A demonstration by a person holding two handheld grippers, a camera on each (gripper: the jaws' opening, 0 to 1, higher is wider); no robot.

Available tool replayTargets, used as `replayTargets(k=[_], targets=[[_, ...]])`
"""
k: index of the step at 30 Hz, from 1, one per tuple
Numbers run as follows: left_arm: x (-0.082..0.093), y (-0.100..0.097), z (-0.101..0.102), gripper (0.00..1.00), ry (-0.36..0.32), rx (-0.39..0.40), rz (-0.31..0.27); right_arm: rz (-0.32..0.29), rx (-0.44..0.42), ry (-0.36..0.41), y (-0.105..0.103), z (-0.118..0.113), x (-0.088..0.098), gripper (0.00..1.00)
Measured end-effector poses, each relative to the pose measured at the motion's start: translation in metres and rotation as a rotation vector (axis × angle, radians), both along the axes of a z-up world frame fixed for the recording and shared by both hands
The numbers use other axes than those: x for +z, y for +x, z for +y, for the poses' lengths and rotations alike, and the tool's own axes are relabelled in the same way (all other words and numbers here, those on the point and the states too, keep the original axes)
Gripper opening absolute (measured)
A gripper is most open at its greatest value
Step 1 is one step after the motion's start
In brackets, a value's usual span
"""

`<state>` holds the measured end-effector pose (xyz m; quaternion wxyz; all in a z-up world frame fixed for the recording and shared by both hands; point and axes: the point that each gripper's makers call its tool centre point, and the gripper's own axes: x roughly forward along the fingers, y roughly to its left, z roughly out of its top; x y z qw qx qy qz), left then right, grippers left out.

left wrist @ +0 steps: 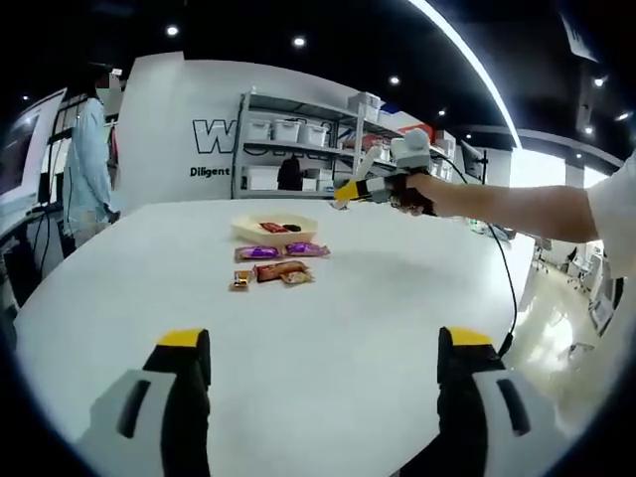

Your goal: Place the target food into the container with the food tongs after gripping and lifting it, then release it inside without dropping or visibly crushing the food.

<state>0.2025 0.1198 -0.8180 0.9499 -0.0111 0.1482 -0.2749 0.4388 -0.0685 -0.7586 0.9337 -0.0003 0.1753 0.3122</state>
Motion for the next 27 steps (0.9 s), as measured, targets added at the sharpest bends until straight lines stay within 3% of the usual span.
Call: replayTargets(k=[5,14,27], targets=[[0.005,0.001,0.006,0.93,-0.007,0.014,-0.003,0.013,0.001,0.020,0.015,0.009,-0.003,0.10],[0.009,0.008,0.014,0.94,0.010,0.045,-0.013,0.065,-0.001,0.022,0.047,0.026,-0.032,0.11],[-0.002,0.018,0.019,0.94,0.023,0.065,0.015,0.091,0.006,-0.003,0.072,0.030,-0.056,0.11]])
